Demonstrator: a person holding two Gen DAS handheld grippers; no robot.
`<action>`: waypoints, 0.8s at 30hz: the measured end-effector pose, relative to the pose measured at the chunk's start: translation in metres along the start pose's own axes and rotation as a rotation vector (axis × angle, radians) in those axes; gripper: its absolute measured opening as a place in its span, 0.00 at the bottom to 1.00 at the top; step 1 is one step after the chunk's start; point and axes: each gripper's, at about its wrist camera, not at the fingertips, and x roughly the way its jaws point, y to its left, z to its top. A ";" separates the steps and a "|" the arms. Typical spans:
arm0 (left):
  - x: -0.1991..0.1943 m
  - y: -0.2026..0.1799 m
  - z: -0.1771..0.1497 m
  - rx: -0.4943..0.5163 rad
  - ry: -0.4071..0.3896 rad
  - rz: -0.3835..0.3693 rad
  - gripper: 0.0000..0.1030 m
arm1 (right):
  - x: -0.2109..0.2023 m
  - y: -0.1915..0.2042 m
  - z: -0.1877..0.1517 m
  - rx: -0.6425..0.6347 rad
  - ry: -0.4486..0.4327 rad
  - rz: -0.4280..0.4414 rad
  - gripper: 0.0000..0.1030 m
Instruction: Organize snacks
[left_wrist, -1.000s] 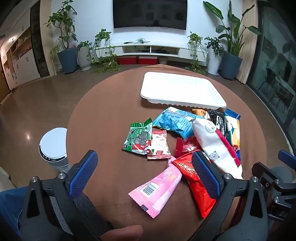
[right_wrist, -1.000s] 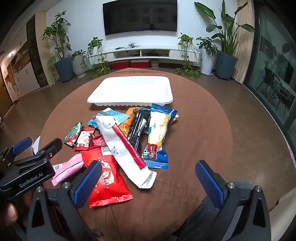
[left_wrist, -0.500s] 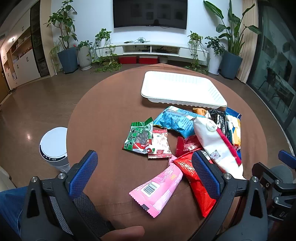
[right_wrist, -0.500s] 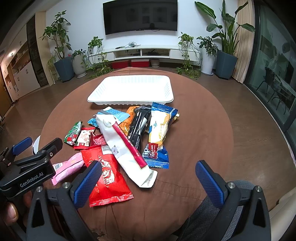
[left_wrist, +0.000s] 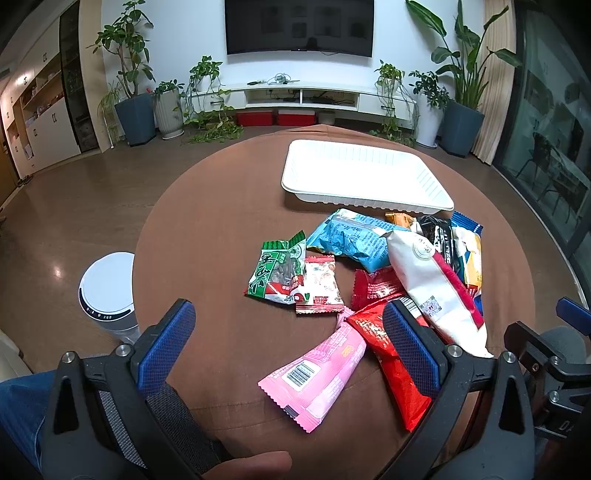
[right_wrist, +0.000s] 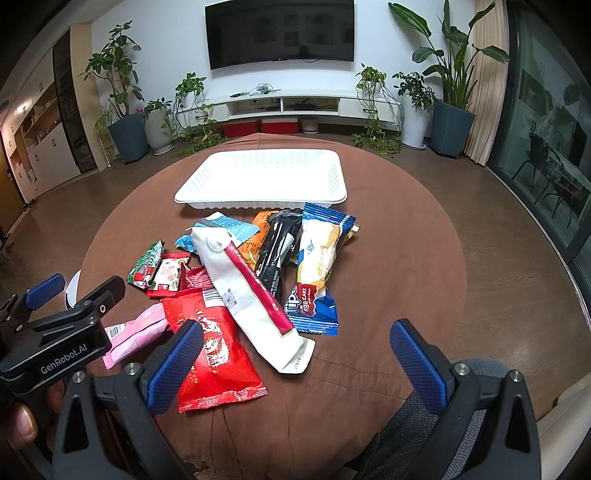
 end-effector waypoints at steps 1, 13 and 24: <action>0.000 0.000 -0.001 0.001 0.000 0.000 1.00 | 0.000 0.000 0.000 0.001 0.000 0.000 1.00; 0.002 -0.001 -0.002 0.004 0.002 0.004 1.00 | 0.003 0.001 -0.003 0.003 -0.001 0.001 1.00; 0.004 0.000 -0.002 0.006 0.013 0.010 1.00 | 0.003 0.001 -0.004 0.003 0.000 0.003 1.00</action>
